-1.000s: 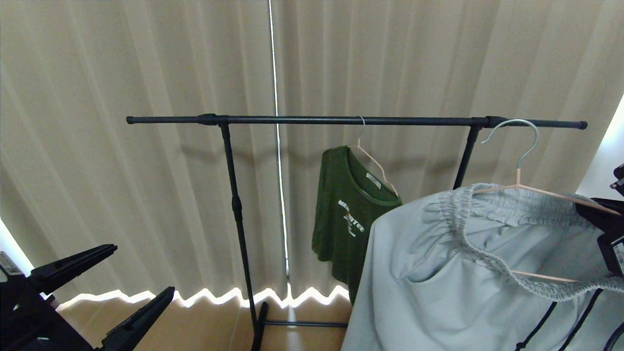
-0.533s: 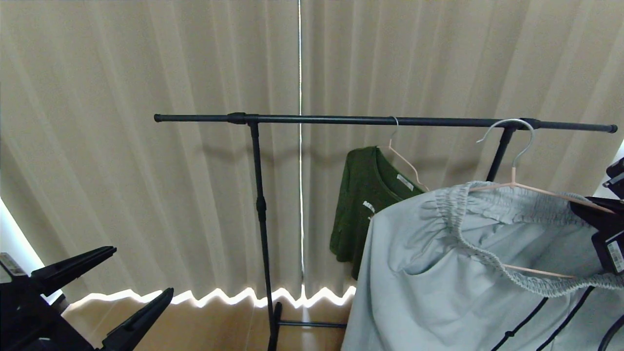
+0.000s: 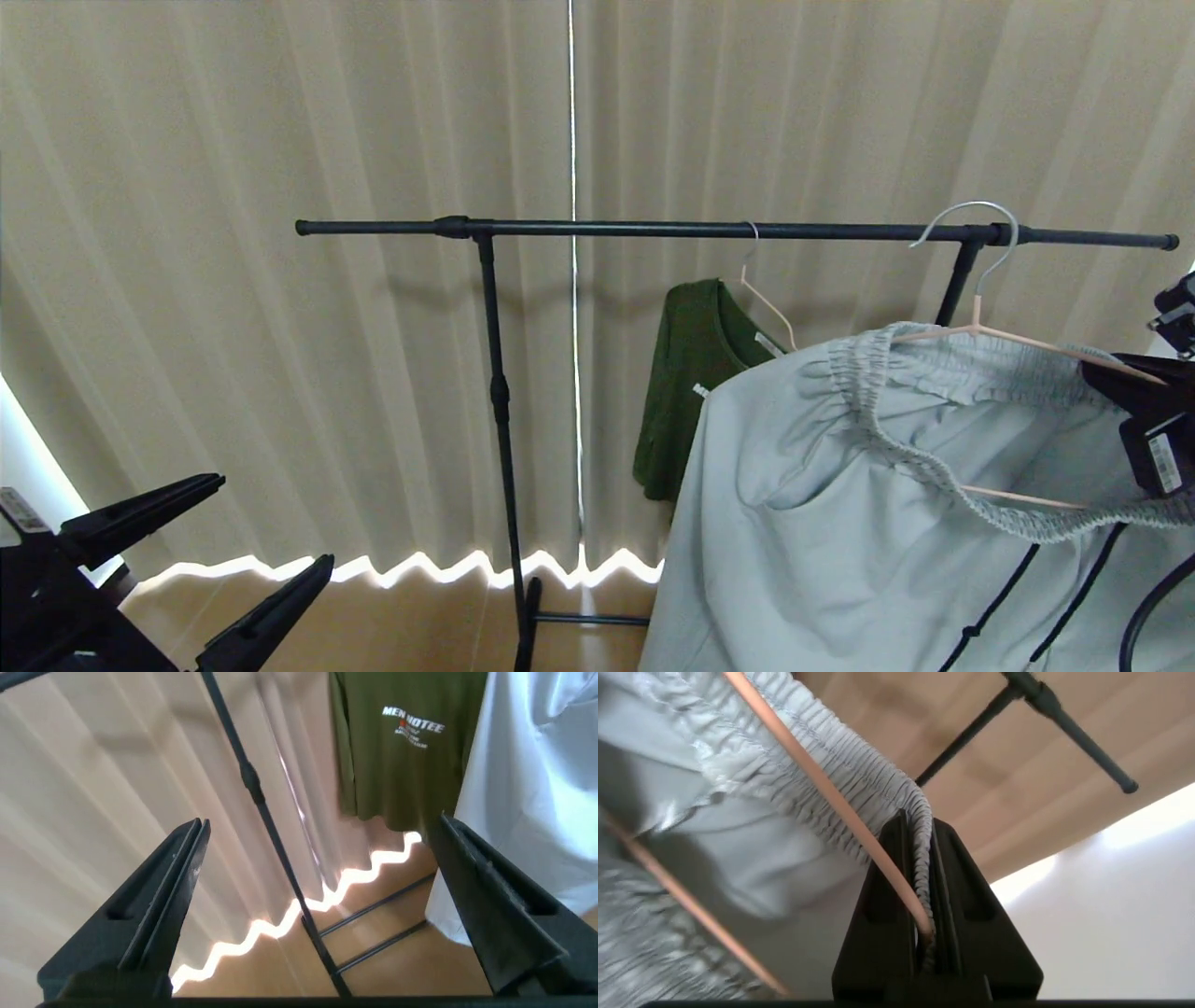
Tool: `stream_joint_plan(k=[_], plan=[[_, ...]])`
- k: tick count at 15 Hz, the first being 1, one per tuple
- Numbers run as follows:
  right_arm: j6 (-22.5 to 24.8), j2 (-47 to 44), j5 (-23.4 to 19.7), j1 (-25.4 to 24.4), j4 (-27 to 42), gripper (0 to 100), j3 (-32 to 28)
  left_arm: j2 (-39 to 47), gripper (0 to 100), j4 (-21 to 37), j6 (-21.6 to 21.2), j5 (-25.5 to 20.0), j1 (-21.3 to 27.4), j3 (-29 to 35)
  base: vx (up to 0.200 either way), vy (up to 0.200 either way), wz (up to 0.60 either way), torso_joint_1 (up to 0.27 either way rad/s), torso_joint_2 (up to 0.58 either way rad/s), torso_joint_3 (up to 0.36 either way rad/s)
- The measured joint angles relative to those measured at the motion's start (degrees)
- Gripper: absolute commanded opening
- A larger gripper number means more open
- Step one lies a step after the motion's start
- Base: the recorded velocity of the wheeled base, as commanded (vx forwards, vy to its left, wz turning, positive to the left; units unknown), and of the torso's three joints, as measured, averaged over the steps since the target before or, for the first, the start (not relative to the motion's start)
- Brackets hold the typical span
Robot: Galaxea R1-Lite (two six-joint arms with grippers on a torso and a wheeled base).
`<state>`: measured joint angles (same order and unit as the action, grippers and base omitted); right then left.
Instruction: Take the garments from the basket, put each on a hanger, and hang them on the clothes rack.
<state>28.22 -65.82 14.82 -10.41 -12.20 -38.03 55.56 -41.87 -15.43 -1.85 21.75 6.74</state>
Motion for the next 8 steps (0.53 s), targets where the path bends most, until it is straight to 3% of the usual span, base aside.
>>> stream_joint_plan(k=[8], plan=[[-0.11,-5.07,0.04,-3.73,-0.11,0,-2.04,0.35,100,0.06,0.05,-0.02,-0.04,-0.16,0.2,0.0,0.0,0.003,0.0,0.001]])
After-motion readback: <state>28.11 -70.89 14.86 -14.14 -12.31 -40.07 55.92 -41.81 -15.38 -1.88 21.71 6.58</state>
